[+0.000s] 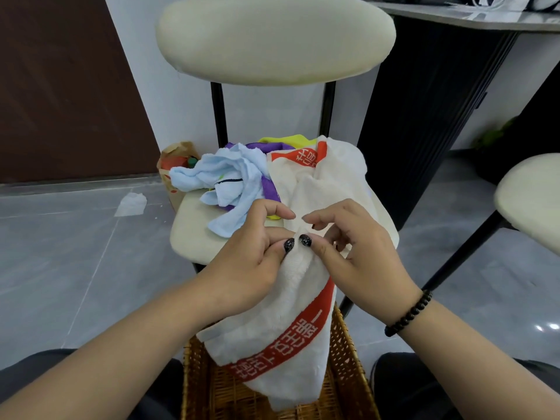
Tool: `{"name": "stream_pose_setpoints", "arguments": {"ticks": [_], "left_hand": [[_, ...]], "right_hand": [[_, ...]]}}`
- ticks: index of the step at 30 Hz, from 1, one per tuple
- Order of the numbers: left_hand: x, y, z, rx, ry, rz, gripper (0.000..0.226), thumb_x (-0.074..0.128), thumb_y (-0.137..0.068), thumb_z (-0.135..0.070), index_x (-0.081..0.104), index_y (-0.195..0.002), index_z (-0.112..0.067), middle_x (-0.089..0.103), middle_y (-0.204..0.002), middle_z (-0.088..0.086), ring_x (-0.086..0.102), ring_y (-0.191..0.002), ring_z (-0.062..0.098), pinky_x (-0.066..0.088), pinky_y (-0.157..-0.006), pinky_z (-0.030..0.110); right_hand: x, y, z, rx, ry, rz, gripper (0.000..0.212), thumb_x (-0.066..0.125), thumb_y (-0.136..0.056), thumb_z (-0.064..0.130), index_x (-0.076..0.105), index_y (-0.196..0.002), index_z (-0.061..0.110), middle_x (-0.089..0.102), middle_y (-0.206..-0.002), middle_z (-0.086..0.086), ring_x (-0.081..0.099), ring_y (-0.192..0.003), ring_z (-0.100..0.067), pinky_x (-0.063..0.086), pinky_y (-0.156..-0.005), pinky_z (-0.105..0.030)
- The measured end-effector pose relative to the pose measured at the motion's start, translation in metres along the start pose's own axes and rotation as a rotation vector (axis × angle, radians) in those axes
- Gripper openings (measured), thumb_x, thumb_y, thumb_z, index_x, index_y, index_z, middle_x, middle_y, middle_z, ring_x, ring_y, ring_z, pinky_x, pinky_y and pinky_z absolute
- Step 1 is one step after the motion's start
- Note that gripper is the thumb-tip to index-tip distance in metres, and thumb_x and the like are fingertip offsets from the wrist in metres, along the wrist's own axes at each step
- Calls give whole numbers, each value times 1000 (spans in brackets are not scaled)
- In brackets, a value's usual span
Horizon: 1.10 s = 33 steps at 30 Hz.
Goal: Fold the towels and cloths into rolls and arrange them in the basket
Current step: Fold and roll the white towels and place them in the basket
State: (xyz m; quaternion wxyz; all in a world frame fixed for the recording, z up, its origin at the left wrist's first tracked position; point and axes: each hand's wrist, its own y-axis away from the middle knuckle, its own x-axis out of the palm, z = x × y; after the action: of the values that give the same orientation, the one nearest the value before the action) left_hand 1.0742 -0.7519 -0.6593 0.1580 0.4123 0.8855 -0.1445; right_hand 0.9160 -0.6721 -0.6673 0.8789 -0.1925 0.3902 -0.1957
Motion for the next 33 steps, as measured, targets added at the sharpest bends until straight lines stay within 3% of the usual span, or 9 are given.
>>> {"name": "stream_pose_setpoints", "arguments": {"ticks": [3, 9, 12, 14, 17, 20, 24, 29, 33], "left_hand": [[0, 0, 0, 25, 16, -58, 24, 45, -99, -6, 35, -110, -26, 75, -93, -7, 66, -92, 22, 48, -91, 48], [2, -2, 1, 57, 72, -128, 19, 51, -97, -12, 37, -101, -24, 75, -86, -4, 62, -72, 27, 47, -69, 37], [2, -3, 4, 94, 138, -138, 12, 56, -96, -20, 44, -97, -20, 72, -75, 4, 44, -50, 9, 36, -51, 17], [1, -4, 6, 131, 161, -107, 16, 60, -90, -29, 49, -97, -19, 67, -75, 5, 47, -55, 7, 38, -55, 16], [-1, -5, 13, 168, 80, -52, 22, 60, -84, -40, 58, -96, -22, 64, -83, 0, 58, -76, 19, 48, -68, 29], [-1, -6, 19, 146, -30, -32, 25, 60, -83, -46, 64, -90, -22, 64, -85, -2, 59, -80, 15, 52, -72, 35], [2, -6, 30, 68, -152, 148, 29, 62, -82, -53, 70, -79, -25, 66, -85, -5, 60, -82, 9, 49, -77, 37], [20, -1, 45, 24, -260, 500, 39, 52, -95, -48, 66, -120, -22, 62, -123, -11, 57, -112, 4, 48, -95, 30], [41, 6, 69, -50, -363, 561, 60, 39, -86, -74, 45, -135, -41, 39, -141, -13, 32, -133, 8, 33, -111, 37]], "right_hand": [[4, 2, 0, -30, 63, -25, 20, 59, -91, 31, 67, -105, 20, 53, -95, 10, 51, -83, -3, 41, -74, -5], [10, 3, 3, -6, 44, -77, 15, 49, -93, 30, 59, -97, 21, 45, -93, 18, 47, -89, 1, 38, -79, -5], [11, 1, 2, -11, 53, -78, 12, 43, -95, 30, 53, -96, 23, 44, -93, 17, 45, -93, 2, 37, -81, -5], [7, 0, 2, -1, 14, -84, 4, 47, -96, 21, 52, -96, 21, 47, -94, 17, 46, -92, 5, 37, -81, -3], [-6, -5, 3, 68, -51, -83, 7, 50, -96, 17, 52, -96, 24, 52, -91, 19, 50, -90, 8, 39, -78, -4], [-17, -8, 1, 125, -73, -76, 16, 48, -95, 23, 46, -90, 37, 54, -89, 19, 53, -85, 3, 44, -74, -9], [-29, -11, -3, 127, -95, -130, 14, 48, -95, 23, 48, -89, 36, 55, -88, 15, 52, -79, 1, 44, -70, -11], [-50, -14, -10, 112, -82, -263, 7, 48, -97, 16, 53, -95, 21, 55, -88, 12, 52, -76, 0, 45, -69, -11], [-60, -13, -20, 187, -56, -310, 7, 48, -98, 19, 55, -97, 20, 55, -86, 15, 52, -75, 6, 45, -67, -8]]}}
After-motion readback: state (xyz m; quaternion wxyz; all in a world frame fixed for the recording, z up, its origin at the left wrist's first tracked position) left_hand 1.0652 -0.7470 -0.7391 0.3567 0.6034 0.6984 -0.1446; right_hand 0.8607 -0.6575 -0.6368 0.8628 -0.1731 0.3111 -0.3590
